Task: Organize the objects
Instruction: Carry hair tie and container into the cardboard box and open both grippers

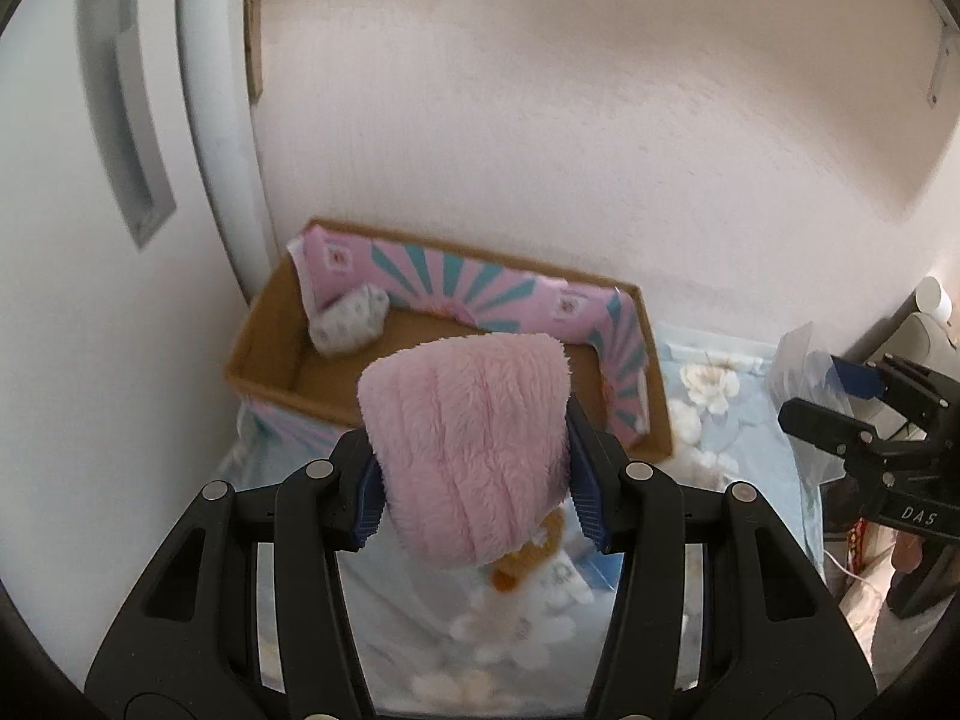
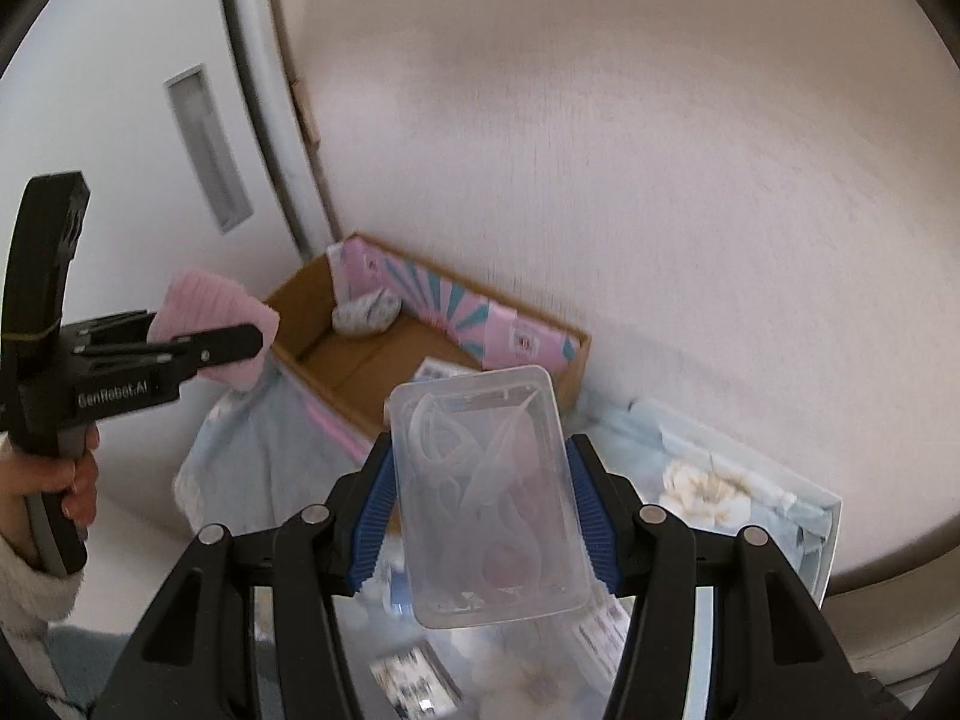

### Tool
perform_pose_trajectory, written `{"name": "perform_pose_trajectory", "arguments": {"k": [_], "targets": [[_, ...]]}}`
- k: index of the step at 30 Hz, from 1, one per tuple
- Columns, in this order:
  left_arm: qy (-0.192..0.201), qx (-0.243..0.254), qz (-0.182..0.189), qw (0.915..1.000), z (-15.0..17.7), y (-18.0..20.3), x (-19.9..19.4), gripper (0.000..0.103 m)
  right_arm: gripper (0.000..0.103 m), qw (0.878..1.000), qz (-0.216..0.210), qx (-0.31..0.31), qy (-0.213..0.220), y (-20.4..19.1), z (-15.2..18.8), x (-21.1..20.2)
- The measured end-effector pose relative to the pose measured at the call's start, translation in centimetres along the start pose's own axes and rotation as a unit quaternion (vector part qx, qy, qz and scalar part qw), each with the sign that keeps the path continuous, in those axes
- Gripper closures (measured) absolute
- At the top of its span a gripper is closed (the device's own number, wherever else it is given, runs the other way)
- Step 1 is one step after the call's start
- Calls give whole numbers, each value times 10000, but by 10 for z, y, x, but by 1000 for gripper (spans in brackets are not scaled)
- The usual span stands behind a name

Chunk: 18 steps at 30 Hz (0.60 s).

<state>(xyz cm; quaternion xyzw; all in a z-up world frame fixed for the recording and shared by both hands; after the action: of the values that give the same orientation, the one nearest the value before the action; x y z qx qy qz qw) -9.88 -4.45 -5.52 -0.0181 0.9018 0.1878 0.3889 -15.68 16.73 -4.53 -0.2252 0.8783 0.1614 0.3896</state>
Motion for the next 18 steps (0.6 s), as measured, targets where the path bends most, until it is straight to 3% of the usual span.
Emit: {"name": "perform_pose_trajectory", "arguments": {"k": [8,18], "targets": [[-177,251,10,9995,-37,-38,25,56,52,9982,277,496,-207,-20,-42,40],[-643,461,21,9969,-57,-79,82,56,52,9871,843,1154,-722,-30,-54,100]]}}
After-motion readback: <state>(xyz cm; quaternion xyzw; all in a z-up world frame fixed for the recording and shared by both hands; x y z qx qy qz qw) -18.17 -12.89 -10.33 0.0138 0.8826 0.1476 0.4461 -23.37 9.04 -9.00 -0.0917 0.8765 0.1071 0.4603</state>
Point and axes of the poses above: each gripper's, at about its wrist camera, not at the fingertips, and x roughly the way its jaws point, y to its right, z to its underside, the point moved 3 cm from there along x, roughly the way its jaws point, and after that the axes turned 12 degrees about z, right-handed, at the moved point
